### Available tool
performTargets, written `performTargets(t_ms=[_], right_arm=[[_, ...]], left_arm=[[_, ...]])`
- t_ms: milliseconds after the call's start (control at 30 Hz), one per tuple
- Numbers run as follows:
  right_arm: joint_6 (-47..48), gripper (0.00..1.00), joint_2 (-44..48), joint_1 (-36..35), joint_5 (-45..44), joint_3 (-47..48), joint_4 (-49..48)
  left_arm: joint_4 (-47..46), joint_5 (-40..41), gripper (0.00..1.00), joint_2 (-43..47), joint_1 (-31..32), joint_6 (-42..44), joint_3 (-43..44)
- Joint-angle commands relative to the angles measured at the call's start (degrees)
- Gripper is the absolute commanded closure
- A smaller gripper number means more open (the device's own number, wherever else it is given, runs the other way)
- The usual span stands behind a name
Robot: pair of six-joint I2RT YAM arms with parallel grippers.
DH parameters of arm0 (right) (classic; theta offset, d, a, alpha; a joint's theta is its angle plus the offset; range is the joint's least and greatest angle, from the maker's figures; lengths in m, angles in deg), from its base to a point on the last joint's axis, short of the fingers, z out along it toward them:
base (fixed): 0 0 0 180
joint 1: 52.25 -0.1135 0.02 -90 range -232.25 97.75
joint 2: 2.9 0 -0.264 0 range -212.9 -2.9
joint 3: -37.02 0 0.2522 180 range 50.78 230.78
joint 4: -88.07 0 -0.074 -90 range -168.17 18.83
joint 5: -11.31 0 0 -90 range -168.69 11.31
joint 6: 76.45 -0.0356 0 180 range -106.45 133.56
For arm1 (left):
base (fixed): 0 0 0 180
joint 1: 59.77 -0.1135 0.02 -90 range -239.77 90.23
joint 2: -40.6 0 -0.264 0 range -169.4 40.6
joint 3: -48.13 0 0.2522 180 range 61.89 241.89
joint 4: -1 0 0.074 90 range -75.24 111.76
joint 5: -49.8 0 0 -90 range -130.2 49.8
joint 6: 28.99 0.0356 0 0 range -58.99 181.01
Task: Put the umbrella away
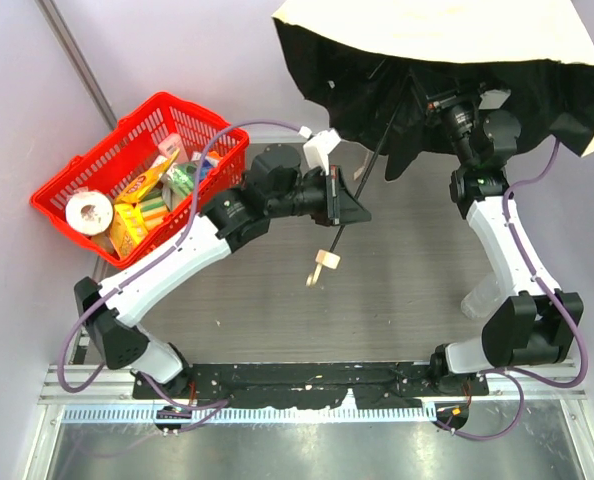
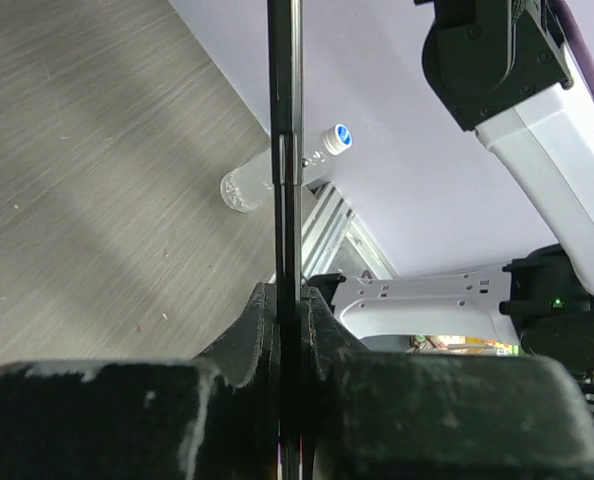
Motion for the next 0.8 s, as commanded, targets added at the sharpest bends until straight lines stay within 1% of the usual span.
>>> performTargets(t_ms=[0, 100, 133, 167, 200, 267, 333, 367, 433, 500, 567, 667, 700, 733, 767], right_arm=[[5.3, 0.99, 2.3, -3.3, 7.1, -3.4, -1.7], [9.7, 0.99, 5.1, -9.6, 6.7, -7.6, 1.7], [11.0, 0.99, 6.9, -13.8, 6.0, -10.3, 3.3], [11.4, 0.99, 7.9, -15.6, 4.6, -11.7, 3.4], [11.9, 0.99, 9.8, -19.4, 3.7, -14.6, 3.5], [11.8, 0.99, 12.8, -22.4, 0.1, -18.1, 3.5], [11.3, 0.99, 14.7, -22.5, -0.8, -19.8, 3.0], [11.8, 0.99, 15.1, -22.2, -1.3, -19.5, 4.6], [13.3, 0.99, 15.4, -22.2, -1.8, -18.1, 5.4], [12.0, 0.99, 15.6, -21.9, -3.0, -18.0, 4.3], [11.0, 0.99, 15.6, -21.4, -3.7, -17.9, 3.6], [8.0, 0.99, 15.4, -19.3, -1.8, -18.2, 1.2], [6.5, 0.99, 15.6, -17.9, -1.6, -18.5, -0.2], [5.8, 0.99, 15.7, -17.0, -1.7, -18.7, -0.9], [5.6, 0.99, 16.0, -16.0, -1.8, -18.5, -1.6]], left_arm=[[-2.6, 4.8, 1.00, -5.6, -5.2, 5.5, 13.1], [-0.8, 4.2, 1.00, -11.5, -6.3, 5.6, 20.7], [-0.7, 3.7, 1.00, -12.7, -6.4, 5.4, 22.2], [-1.1, 3.2, 1.00, -13.0, -6.3, 4.9, 22.6], [-2.2, 3.4, 1.00, -12.8, -6.1, 4.3, 21.9], [-3.6, 4.1, 1.00, -11.7, -5.9, 4.0, 18.7], [-5.5, 5.1, 1.00, -9.7, -5.9, 3.4, 14.9], [-6.5, 5.7, 1.00, -8.8, -5.9, 3.1, 13.4], [-6.7, 6.1, 1.00, -8.1, -5.9, 3.2, 12.7], [-5.0, 7.1, 1.00, -8.0, -5.8, 3.4, 13.2], [-5.3, 7.7, 1.00, -6.9, -5.9, 3.3, 12.4], [-5.5, 8.1, 1.00, -4.8, -5.9, 2.7, 10.2], [-5.2, 8.2, 0.96, -4.1, -5.9, 2.2, 9.3], [-5.2, 8.4, 0.82, -3.2, -5.9, 1.6, 8.1], [-5.7, 8.1, 0.66, -2.2, -5.9, 0.9, 6.4]])
